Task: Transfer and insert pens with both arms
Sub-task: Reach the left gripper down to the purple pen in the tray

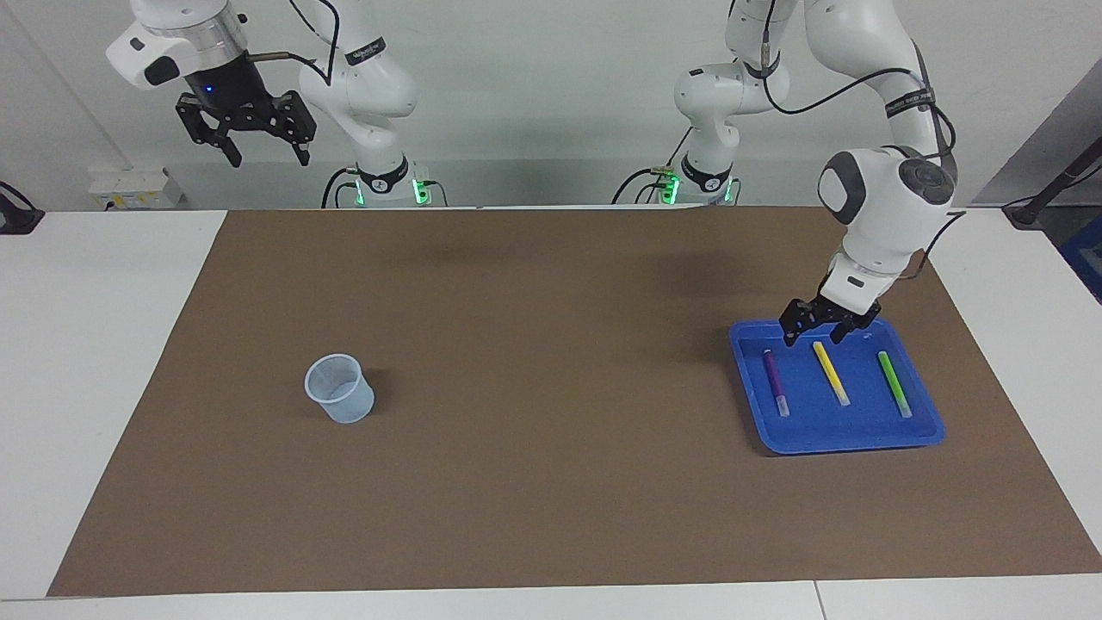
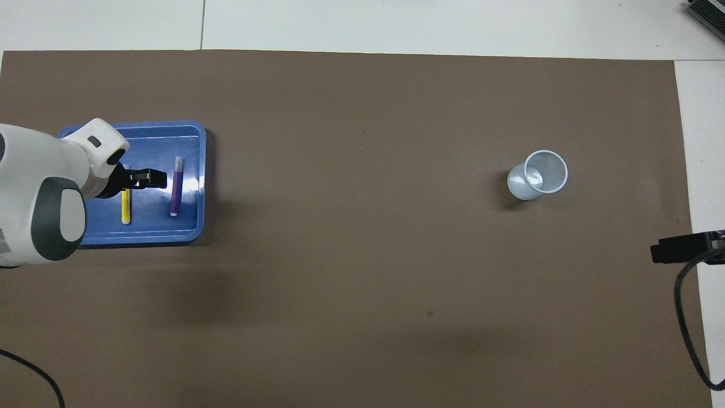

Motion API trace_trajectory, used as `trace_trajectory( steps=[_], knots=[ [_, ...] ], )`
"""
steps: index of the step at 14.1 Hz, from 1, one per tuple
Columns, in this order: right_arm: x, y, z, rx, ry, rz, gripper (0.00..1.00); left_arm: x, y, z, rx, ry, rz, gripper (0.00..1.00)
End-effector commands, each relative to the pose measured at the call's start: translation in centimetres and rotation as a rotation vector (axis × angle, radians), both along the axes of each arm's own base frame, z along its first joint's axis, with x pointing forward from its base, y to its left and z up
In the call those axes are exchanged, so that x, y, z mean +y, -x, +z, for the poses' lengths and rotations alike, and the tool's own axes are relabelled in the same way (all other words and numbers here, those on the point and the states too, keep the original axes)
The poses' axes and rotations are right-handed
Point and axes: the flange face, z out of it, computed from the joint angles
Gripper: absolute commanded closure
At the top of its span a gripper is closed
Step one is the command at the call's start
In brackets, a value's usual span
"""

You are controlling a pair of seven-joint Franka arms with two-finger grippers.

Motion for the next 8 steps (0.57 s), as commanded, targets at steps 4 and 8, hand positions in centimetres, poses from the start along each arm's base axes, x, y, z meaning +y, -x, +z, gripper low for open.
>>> trace_trajectory(
  steps=[4, 8],
  knots=[
    [0.0, 1.0, -1.2, -0.04, 0.0, 0.043, 0.0, -1.0, -1.0, -2.9, -0.018, 0.011, -0.025, 0.22],
    [0.0, 0.5, -3.0, -0.052, -0.006, 0.081, 0.0, -2.9, -1.1, -3.1, -0.029, 0.012, -0.054, 0.37]
  ],
)
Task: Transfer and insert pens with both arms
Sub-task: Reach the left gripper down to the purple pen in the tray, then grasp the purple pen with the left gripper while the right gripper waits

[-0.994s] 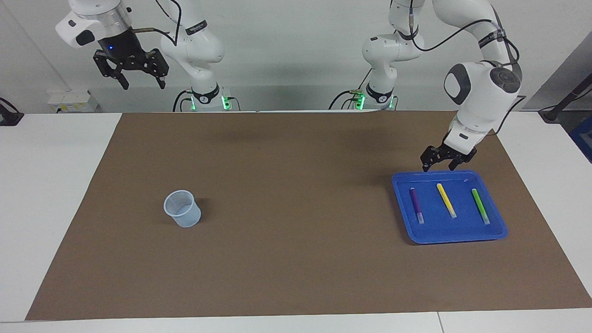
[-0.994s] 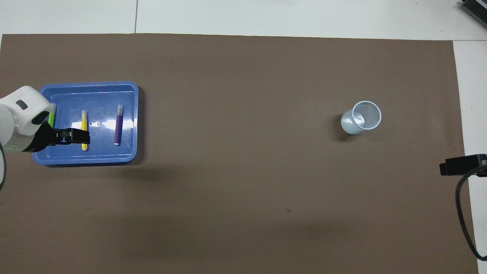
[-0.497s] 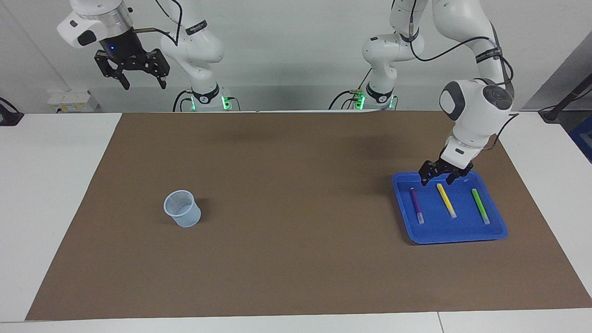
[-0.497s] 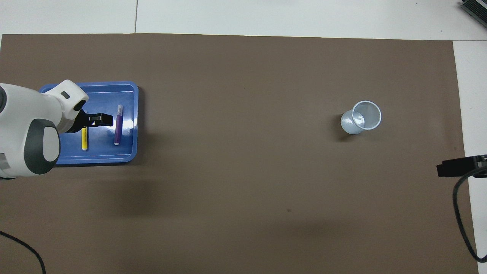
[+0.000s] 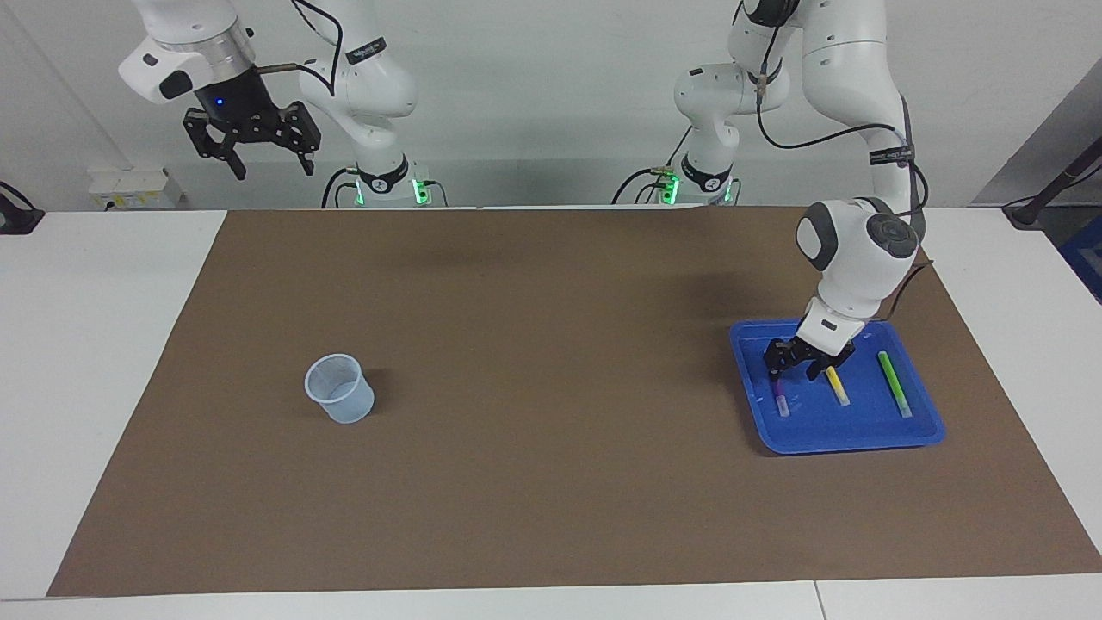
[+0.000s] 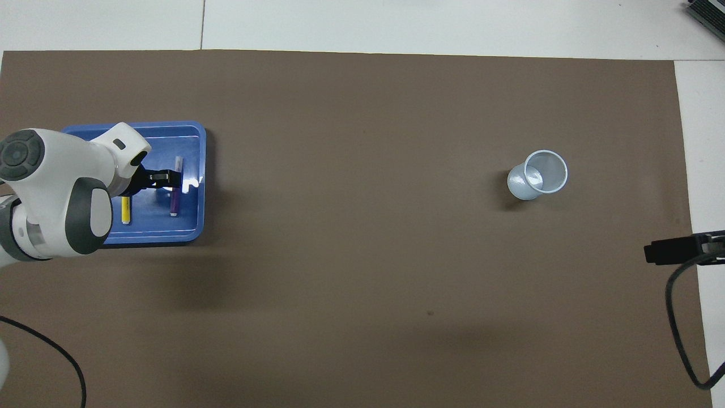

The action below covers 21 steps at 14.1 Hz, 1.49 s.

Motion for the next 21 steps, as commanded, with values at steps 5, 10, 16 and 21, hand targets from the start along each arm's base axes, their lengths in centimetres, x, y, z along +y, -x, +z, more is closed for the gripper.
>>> trace_trajectory(
  steps=[5, 10, 16, 21],
  knots=[
    [-0.4, -2.4, -6.1, -0.029, -0.066, 0.005, 0.0, -0.6, -0.4, -0.6, -0.034, -0.001, -0.077, 0.41],
    [-1.1, -3.5, -10.0, 0.008, -0.087, -0.027, 0.0, -0.8, -0.6, -1.8, -0.042, 0.0, -0.08, 0.43],
    [1.3, -3.4, -11.2, 0.069, -0.264, -0.356, 0.0, -1.2, -0.5, -1.8, -0.039, 0.0, -0.086, 0.62],
    [3.4, -3.7, -11.1, 0.084, -0.32, -0.441, 0.0, -1.1, -0.4, -2.0, -0.036, 0.0, -0.085, 0.82]
  ],
)
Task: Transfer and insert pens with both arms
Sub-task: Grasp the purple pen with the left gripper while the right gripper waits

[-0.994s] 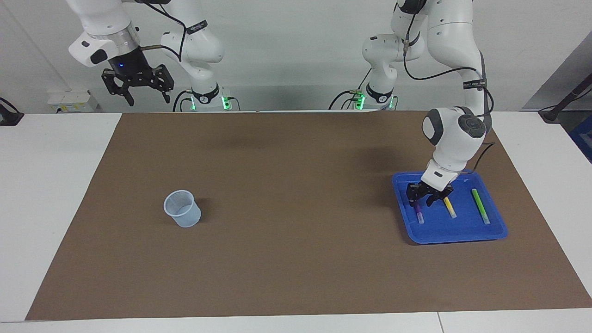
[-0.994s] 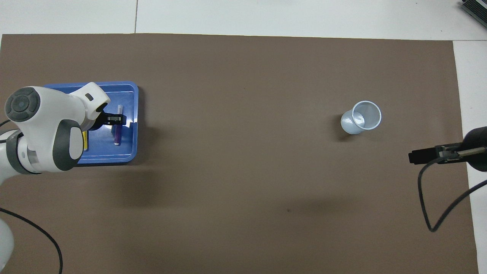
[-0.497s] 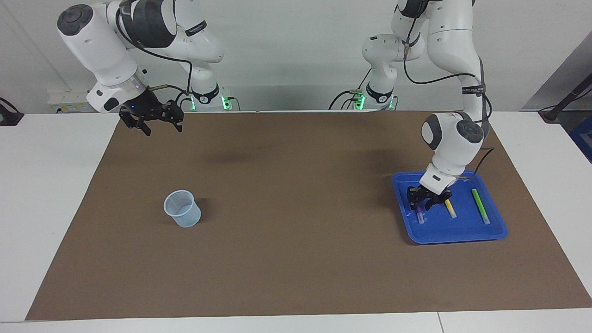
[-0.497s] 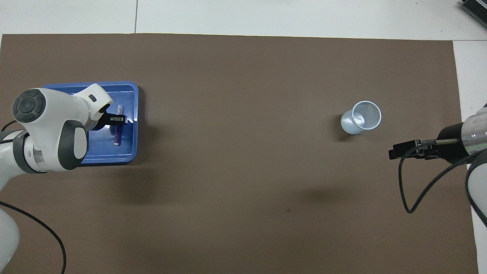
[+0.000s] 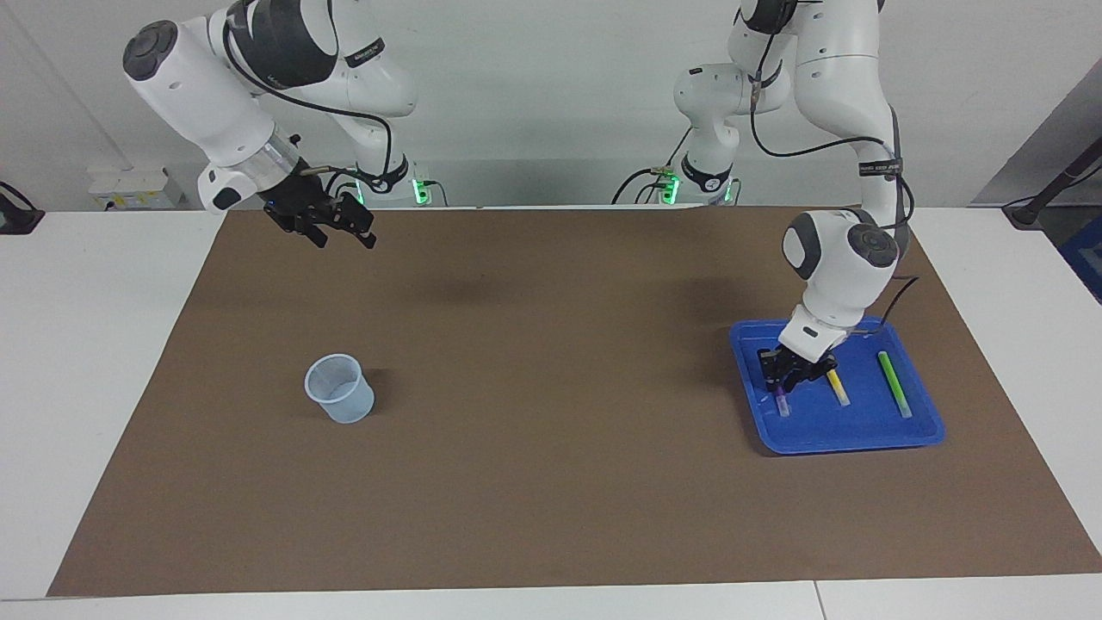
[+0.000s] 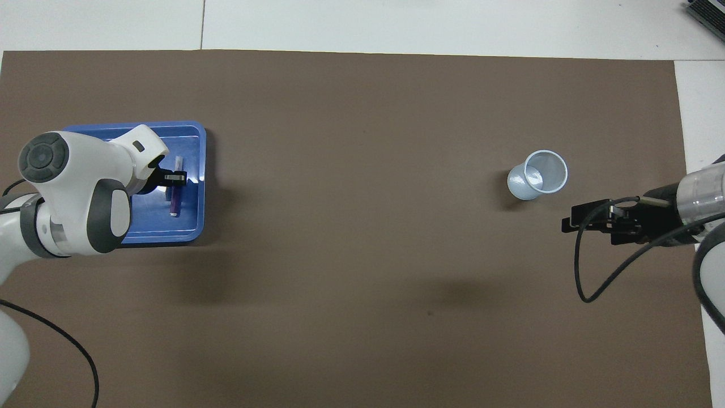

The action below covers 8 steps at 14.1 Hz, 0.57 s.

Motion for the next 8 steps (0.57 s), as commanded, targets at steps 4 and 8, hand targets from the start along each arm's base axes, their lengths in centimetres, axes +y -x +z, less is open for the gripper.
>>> trace_trajectory(
  steps=[4, 8],
  knots=[
    [0.05, 0.27, -0.12, -0.026, -0.022, 0.01, 0.0, 0.06, 0.07, -0.28, -0.004, 0.006, -0.008, 0.88],
    [-0.25, 0.79, -0.62, -0.047, -0.016, 0.122, 0.0, 0.14, 0.05, -0.22, 0.001, 0.006, -0.007, 1.0]
  ],
)
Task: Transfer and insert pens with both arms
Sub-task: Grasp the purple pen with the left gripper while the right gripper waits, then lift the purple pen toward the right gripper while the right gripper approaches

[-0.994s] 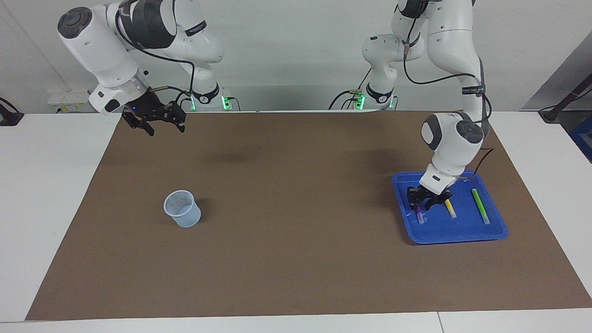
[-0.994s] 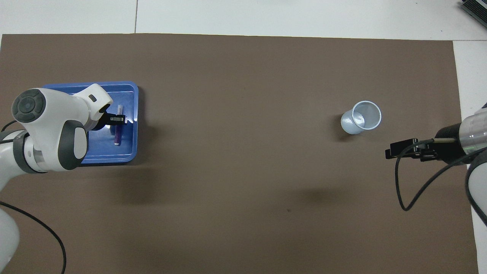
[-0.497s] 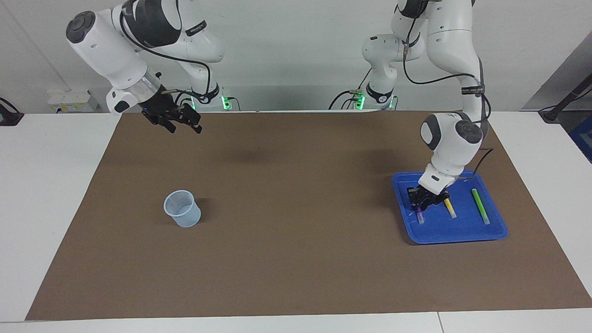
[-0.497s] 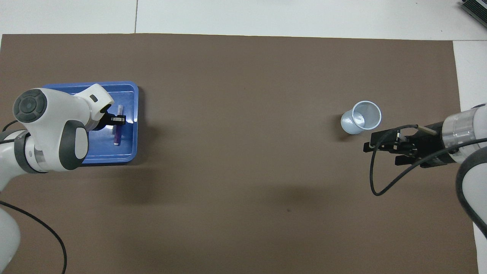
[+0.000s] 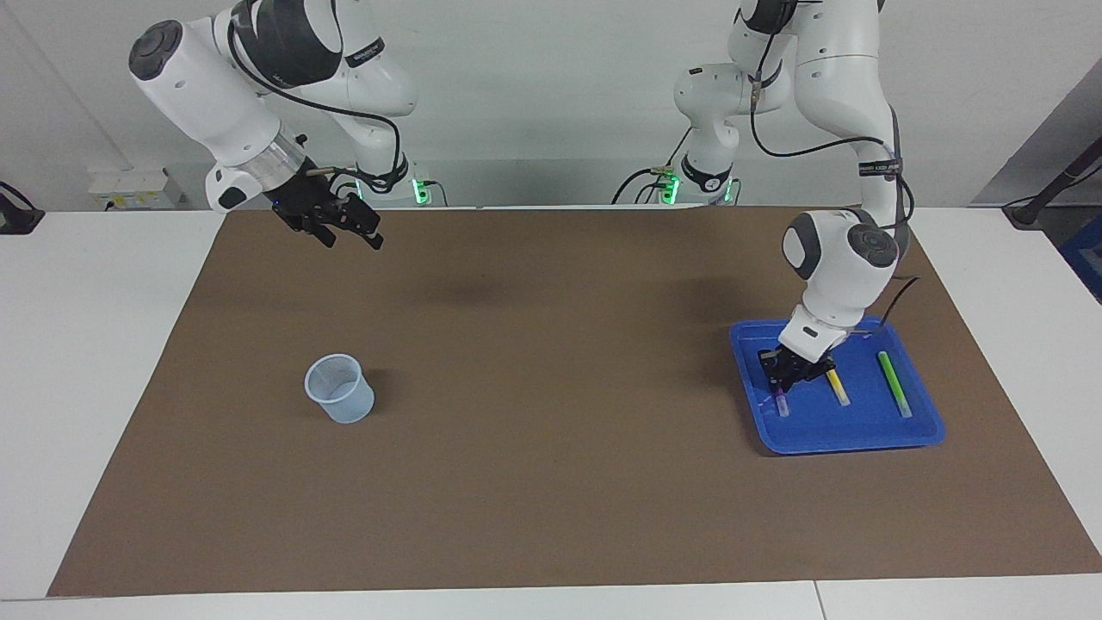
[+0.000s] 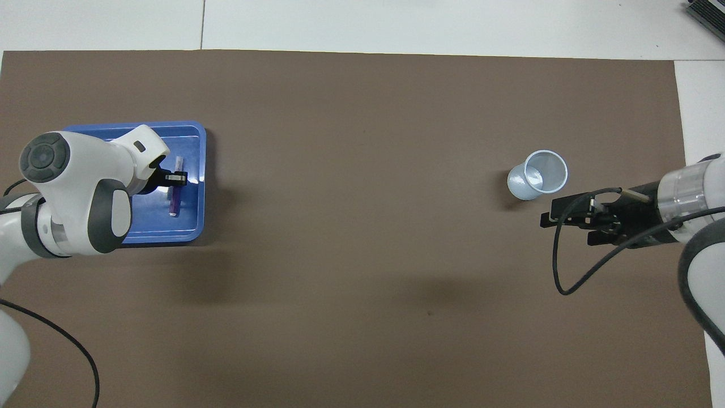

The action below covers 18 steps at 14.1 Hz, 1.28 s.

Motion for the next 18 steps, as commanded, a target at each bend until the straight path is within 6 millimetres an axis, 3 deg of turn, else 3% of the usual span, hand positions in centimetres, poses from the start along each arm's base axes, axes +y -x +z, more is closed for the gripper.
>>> trace_trajectory(
  steps=[1, 4, 7, 12, 15, 18],
  knots=[
    [-0.2, 0.7, -0.2, -0.024, -0.005, 0.033, 0.0, 0.1, 0.0, -0.1, -0.001, 0.007, -0.007, 1.0],
    [-0.5, 0.7, -0.3, -0.023, 0.036, 0.047, 0.0, 0.3, -0.7, 1.1, 0.041, 0.042, 0.026, 1.0],
    [-0.5, 0.7, -0.3, -0.026, 0.04, 0.048, 0.0, 0.1, -1.9, 3.4, 0.133, 0.2, 0.134, 1.0],
    [-0.5, 0.7, -0.3, -0.022, 0.04, 0.041, 0.0, -0.8, -2.2, 4.4, 0.206, 0.328, 0.362, 1.0],
    [-0.4, 0.8, -0.3, -0.021, 0.038, 0.042, 0.0, -3.2, -3.0, 7.8, 0.293, 0.365, 0.545, 1.0],
    [0.0, 0.7, -0.2, -0.026, 0.04, 0.042, 0.0, -7.1, -2.4, 9.0, 0.345, 0.362, 0.724, 1.0]
  ],
)
